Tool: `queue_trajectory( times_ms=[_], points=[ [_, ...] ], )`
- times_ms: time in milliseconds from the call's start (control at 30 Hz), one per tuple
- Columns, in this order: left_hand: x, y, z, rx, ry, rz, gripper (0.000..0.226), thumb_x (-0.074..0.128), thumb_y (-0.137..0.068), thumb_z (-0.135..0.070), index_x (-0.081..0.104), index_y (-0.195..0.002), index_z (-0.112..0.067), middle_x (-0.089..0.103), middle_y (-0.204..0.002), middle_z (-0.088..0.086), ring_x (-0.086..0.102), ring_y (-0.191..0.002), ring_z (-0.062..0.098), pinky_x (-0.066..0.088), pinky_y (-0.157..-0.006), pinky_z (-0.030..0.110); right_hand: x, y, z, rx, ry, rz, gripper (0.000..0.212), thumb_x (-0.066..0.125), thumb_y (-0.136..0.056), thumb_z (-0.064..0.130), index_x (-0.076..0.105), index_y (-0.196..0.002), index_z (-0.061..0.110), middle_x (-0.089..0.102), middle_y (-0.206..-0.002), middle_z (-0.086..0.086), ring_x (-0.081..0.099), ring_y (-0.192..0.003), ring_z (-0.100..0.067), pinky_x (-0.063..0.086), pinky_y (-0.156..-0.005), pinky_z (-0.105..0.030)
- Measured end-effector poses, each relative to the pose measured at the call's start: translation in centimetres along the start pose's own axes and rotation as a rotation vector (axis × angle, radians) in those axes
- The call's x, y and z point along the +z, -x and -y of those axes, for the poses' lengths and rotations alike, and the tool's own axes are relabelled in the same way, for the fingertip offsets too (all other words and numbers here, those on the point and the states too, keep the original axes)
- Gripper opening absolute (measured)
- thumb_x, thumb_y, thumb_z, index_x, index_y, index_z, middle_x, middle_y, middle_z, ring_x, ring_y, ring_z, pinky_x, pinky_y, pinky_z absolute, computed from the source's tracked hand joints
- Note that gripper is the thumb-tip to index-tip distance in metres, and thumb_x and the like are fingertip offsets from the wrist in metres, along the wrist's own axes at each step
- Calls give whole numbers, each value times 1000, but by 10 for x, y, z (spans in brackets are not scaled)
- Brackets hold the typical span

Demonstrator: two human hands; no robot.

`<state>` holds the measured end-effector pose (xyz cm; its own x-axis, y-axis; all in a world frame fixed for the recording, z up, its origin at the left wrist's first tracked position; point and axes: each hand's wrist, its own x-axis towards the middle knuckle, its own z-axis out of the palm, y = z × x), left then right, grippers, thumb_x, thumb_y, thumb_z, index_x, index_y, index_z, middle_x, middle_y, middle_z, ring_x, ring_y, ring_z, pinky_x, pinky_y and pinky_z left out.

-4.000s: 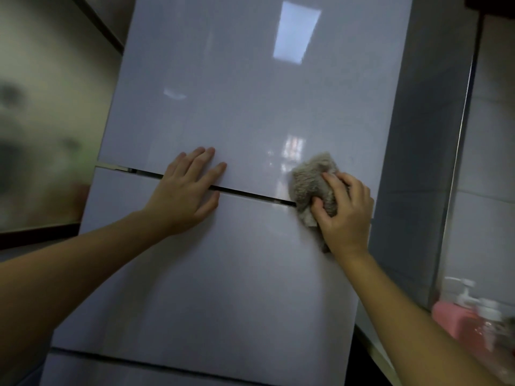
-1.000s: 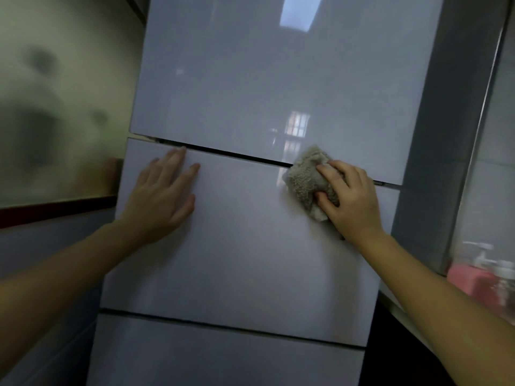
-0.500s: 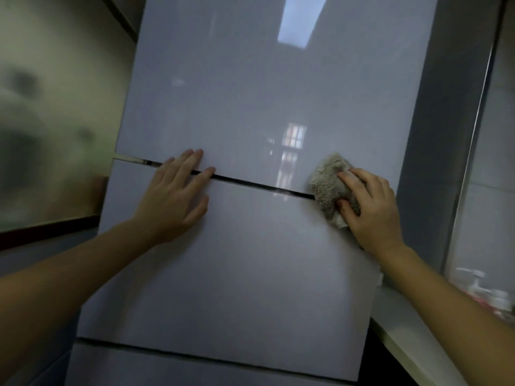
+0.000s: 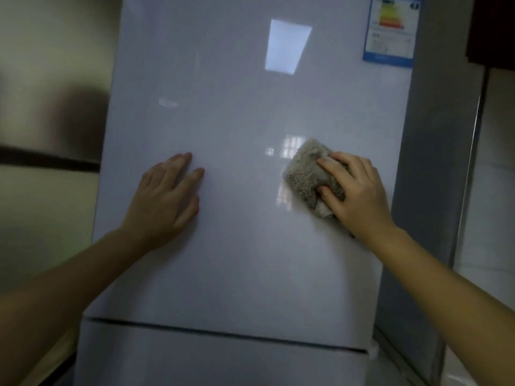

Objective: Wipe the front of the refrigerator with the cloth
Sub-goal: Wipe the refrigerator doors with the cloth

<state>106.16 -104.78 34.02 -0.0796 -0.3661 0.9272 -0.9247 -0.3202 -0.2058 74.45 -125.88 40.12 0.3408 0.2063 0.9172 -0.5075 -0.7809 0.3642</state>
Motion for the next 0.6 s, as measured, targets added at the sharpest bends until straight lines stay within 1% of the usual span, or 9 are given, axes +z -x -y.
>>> queue_trajectory(
  times_ms=[167,233,300,367,500,600],
  points=[
    [-34,-99,24,-27,6,-1,55,38,-95,-39,50,-141,-11,39,-154,19,41,-140,37,33,-111,46,-12,-110,-28,40,-54,-23,48,69,-88,32,62,-132,15,57,-131,-9,52,-118,-29,44,-96,-42],
    [-46,-130,31,-42,2,2,55,39,-95,-38,51,-141,-11,40,-154,19,42,-139,37,34,-110,46,-16,-150,-37,45,-70,-33,48,69,-86,33,64,-130,15,57,-128,-9,52,-116,-28,44,-93,-41],
    [-55,-153,35,-63,7,10,55,39,-94,-39,51,-141,-11,40,-154,19,42,-139,37,35,-110,46,-17,-182,-42,56,-93,-44,47,68,-86,33,64,-130,15,57,-127,-9,53,-115,-28,44,-94,-41],
    [-63,-165,40,-97,15,19,55,39,-94,-39,50,-141,-13,39,-155,18,41,-140,36,35,-110,46,-16,-206,-40,46,-113,-54,47,70,-87,31,64,-131,15,58,-128,-8,53,-116,-28,44,-95,-41],
    [-79,-176,61,-117,-11,55,55,38,-96,-40,49,-143,-14,37,-156,17,39,-143,35,34,-112,43,-7,-237,-25,-33,-104,-16,46,69,-90,30,62,-134,17,58,-134,-7,52,-121,-26,40,-94,-38],
    [-92,-179,85,-114,-43,87,54,39,-95,-40,50,-142,-14,38,-156,16,40,-142,34,36,-111,42,2,-254,-9,3,-143,-48,46,70,-89,30,63,-132,17,58,-132,-7,52,-120,-26,39,-93,-37]
  ],
)
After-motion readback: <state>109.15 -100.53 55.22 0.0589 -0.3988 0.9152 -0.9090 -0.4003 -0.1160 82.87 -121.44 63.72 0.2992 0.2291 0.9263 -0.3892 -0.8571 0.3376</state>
